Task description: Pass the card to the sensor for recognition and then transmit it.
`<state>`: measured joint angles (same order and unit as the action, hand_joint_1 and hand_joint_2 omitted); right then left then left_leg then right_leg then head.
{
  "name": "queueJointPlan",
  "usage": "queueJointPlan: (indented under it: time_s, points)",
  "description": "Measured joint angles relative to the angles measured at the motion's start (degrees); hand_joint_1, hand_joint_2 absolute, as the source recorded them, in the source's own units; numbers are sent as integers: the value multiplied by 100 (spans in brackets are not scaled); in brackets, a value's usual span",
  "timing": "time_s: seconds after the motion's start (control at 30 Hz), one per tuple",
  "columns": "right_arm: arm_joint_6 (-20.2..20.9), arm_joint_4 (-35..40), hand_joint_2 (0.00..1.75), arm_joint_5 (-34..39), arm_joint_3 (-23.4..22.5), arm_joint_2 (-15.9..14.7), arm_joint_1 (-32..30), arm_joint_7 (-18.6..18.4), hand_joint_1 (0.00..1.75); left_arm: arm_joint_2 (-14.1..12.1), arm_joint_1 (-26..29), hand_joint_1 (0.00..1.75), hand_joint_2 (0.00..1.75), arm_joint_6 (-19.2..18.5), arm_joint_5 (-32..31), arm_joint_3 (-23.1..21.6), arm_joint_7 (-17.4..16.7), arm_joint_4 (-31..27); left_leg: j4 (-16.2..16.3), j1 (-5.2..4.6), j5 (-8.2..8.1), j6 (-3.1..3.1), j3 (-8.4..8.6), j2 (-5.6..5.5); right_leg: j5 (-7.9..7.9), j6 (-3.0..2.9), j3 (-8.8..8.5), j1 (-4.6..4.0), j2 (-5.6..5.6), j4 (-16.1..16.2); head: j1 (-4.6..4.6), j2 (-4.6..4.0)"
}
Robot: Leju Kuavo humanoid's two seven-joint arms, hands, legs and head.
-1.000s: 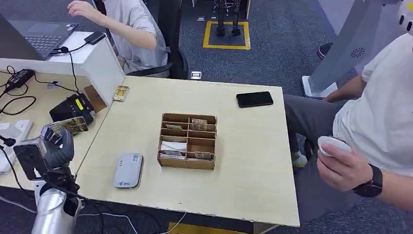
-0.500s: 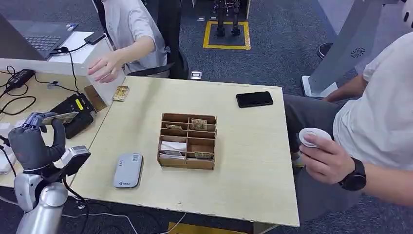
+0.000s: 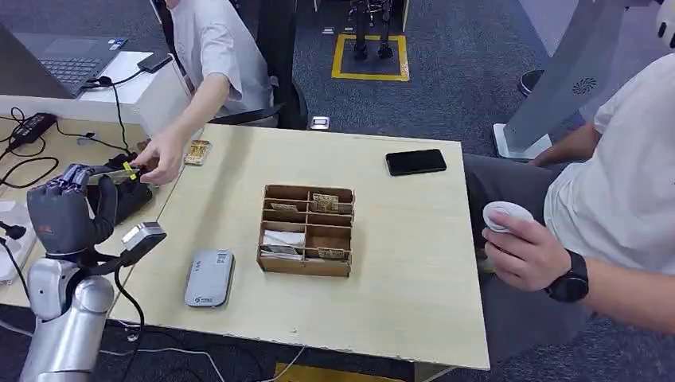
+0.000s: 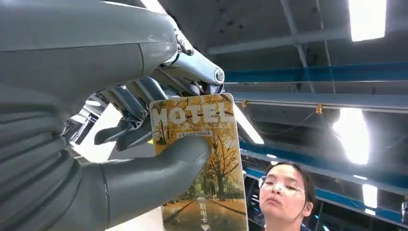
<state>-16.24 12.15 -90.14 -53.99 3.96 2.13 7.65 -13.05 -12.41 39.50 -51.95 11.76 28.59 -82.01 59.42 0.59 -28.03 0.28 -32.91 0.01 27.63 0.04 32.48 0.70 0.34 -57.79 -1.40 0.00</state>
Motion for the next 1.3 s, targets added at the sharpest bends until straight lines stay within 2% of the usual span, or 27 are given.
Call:
queueJointPlan:
  time_s: [0.17,0.2,0.4,0.57,0.77,0.87,0.97,1.1,1.27,1.3]
  points:
    - [-2,0,0,0,7,-11,1,9,0,13,-92,175,175,0,59,-11,-31,131,0,0,0,0,0,1,0,0,3,0,3,0,0,0]
    - [-2,-2,0,0,7,-11,1,9,0,13,-92,0,175,0,100,-30,-31,151,0,0,0,0,0,2,0,0,3,0,2,0,0,0]
    - [-2,-2,0,0,9,-17,-1,2,0,13,-98,0,175,2,537,-160,-129,197,0,0,0,0,0,2,0,0,3,0,3,0,0,0]
    - [-4,-2,0,15,9,-17,-1,0,0,13,-119,0,175,0,623,-197,-157,216,0,0,0,0,0,2,0,0,4,0,3,0,0,0]
    - [-13,-4,0,26,7,-17,-6,-15,0,-4,-131,0,175,-85,997,-391,-516,267,0,0,0,0,0,2,0,0,3,0,3,0,0,0]
    - [-31,-4,0,85,7,-17,-15,-17,0,-11,-100,0,175,-611,1463,-523,-577,258,0,0,0,0,-1,1,0,0,1,0,2,0,0,0]
    - [-63,-4,0,122,-9,-17,-37,-37,0,-26,168,0,175,-1453,1805,-743,-629,-80,0,0,-1,0,-1,3,0,0,3,0,7,0,0,0]
    - [-72,-4,0,127,-37,-17,-63,-79,0,-68,480,0,175,-1874,1775,-1056,-785,-569,0,-2,-2,0,-4,3,0,0,4,1,6,2,0,0]
    - [-72,-4,0,144,-48,-17,-82,-94,0,-130,682,0,175,-2065,1697,-1280,-844,-940,0,-1,-1,1,-4,2,1,1,5,1,4,2,0,0]
    - [-70,-2,0,186,-57,-17,-83,-94,0,-185,726,0,175,-2259,1565,-1358,-848,-1030,0,0,-1,0,-4,2,1,1,5,1,4,2,0,0]
